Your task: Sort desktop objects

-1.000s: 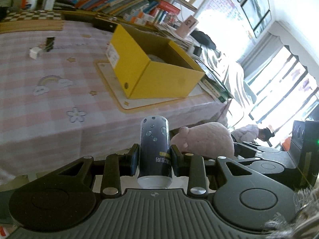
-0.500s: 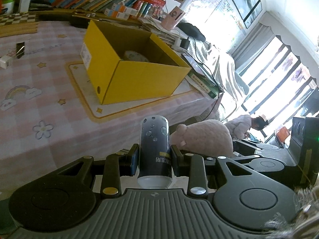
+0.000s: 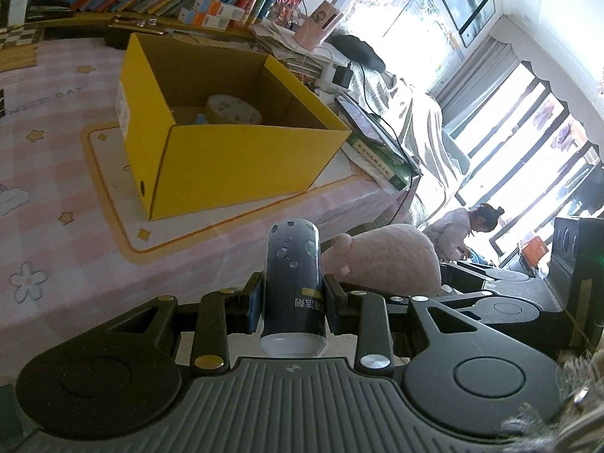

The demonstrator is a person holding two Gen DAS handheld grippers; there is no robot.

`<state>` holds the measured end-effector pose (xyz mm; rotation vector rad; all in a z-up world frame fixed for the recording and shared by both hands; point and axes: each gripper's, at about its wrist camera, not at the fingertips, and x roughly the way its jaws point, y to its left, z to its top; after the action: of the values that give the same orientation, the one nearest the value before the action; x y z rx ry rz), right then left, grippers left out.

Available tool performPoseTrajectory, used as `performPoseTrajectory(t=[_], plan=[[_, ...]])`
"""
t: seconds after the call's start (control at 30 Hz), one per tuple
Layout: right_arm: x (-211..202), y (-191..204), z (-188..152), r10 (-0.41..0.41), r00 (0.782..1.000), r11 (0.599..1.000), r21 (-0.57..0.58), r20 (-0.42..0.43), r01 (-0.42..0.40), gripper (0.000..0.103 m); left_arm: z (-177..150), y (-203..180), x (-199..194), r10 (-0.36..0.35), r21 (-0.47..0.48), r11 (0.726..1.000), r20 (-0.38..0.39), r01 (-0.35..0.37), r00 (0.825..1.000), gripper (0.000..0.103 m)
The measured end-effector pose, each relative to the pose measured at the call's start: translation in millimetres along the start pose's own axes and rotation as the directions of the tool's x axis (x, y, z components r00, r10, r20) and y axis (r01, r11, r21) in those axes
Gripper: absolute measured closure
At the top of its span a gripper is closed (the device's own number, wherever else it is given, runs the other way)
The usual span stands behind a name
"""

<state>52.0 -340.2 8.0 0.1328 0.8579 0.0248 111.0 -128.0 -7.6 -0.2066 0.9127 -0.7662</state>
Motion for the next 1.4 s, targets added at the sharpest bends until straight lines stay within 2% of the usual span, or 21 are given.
performPoseTrajectory(t=[0.37, 0.67, 0.83, 0.97, 1.07, 1.23, 1.4], plan=[[15, -35, 32, 0.030, 0.999, 0.999, -0.028, 0.023, -0.029, 0.008, 26, -17, 32, 0.026, 0.010, 1.000, 0.018, -0.026, 0.999, 0.073], [20, -60, 76, 0.076, 0.992, 0.996, -0.060, 0.101, -0.070, 0.008, 67, -37, 35, 0.079, 0.058, 0.995, 0.122, -0.087, 0.989, 0.073], [15, -69, 108, 0.110, 0.977, 0.991, -0.095, 0.182, -0.094, 0.008, 96, -44, 30, 0.115, 0.067, 0.989, 0.215, -0.133, 0.970, 0.073], [19, -72, 135, 0.128, 0.961, 0.984, -0.150, 0.246, -0.092, 0.008, 119, -46, 35, 0.177, 0.092, 0.973, 0.279, -0.210, 0.944, 0.073], [30, -74, 154, 0.140, 0.950, 0.979, -0.185, 0.279, -0.090, 0.008, 133, -42, 46, 0.230, 0.106, 0.957, 0.299, -0.272, 0.926, 0.073], [58, -76, 179, 0.159, 0.946, 0.968, -0.235, 0.283, -0.092, 0.008, 150, -22, 77, 0.341, 0.104, 0.919, 0.278, -0.381, 0.898, 0.073], [92, -68, 199, 0.193, 0.952, 0.954, -0.273, 0.236, -0.126, 0.008, 158, -1, 109, 0.407, 0.110, 0.894, 0.201, -0.434, 0.891, 0.073]])
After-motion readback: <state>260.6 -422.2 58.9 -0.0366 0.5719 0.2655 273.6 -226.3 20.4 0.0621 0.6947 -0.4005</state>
